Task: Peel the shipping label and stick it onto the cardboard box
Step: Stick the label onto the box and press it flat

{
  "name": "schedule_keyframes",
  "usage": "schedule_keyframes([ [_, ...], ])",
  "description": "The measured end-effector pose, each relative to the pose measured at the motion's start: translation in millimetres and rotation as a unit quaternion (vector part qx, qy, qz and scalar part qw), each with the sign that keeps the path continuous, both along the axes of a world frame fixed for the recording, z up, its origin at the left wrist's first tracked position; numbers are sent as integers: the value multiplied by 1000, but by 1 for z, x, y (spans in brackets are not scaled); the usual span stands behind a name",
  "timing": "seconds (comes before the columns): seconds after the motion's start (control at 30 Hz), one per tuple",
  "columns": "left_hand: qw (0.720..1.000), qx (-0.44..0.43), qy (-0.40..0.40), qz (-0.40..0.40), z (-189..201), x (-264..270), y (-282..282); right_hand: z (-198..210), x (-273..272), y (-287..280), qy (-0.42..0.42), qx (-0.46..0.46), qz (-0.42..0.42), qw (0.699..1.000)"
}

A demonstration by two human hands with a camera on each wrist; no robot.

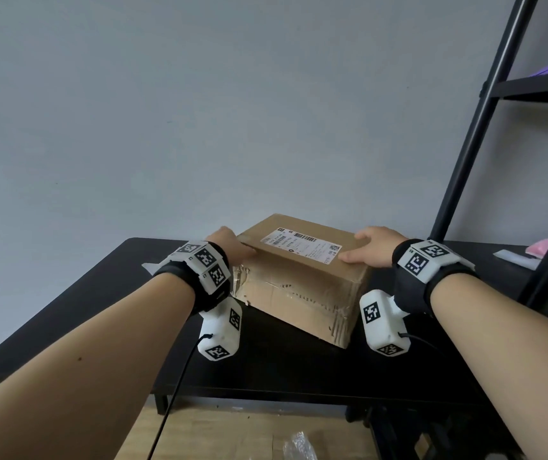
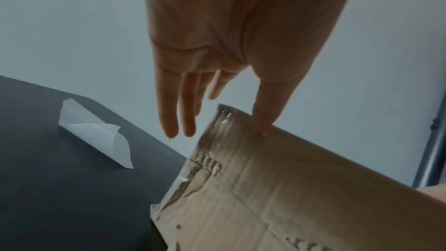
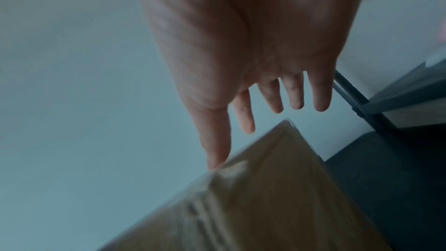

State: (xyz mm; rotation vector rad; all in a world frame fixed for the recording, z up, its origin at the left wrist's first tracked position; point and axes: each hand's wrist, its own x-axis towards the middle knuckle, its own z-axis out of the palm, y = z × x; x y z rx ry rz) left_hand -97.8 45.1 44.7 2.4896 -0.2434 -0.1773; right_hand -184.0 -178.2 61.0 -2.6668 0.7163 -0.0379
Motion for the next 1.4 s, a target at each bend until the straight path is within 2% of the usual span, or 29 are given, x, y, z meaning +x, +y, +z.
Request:
schedule_keyframes([
  [0.07, 999, -10, 33, 0, -4, 5, -2, -4, 7, -7, -13, 14, -2, 1000],
  [0.2, 979, -133, 155, 6, -12, 9, -9, -10, 18, -14, -33, 52, -8, 998],
  [0.33, 970, -155, 188, -15, -15, 19, -25, -16, 30, -23, -47, 78, -59, 994],
  [0.4, 967, -165, 193, -25, -13, 22, -36, -19, 38, -26, -62, 136, -83, 985],
  [0.47, 969, -155, 188, -45, -10, 24, -48, -21, 43, -24, -69, 218, -92, 969],
  [0.53, 975, -138, 162, -67, -9, 28, -60, -23, 47, -23, -79, 262, -100, 957],
  [0.77, 971, -184, 124, -93, -17, 41, -83, -26, 52, -38, -140, 336, -133, 922],
  [0.93, 973, -184, 92, -103, -18, 51, -88, -30, 61, -40, -160, 346, -135, 915],
  [1.17, 975, -175, 82, -113, -23, 65, -90, -29, 68, -41, -154, 336, -134, 920],
  [1.27, 974, -177, 83, -117, -25, 70, -91, -28, 68, -41, -131, 308, -136, 932],
  [1.4, 984, -106, 75, -125, -22, 75, -84, -25, 66, -38, -92, 259, -121, 954],
])
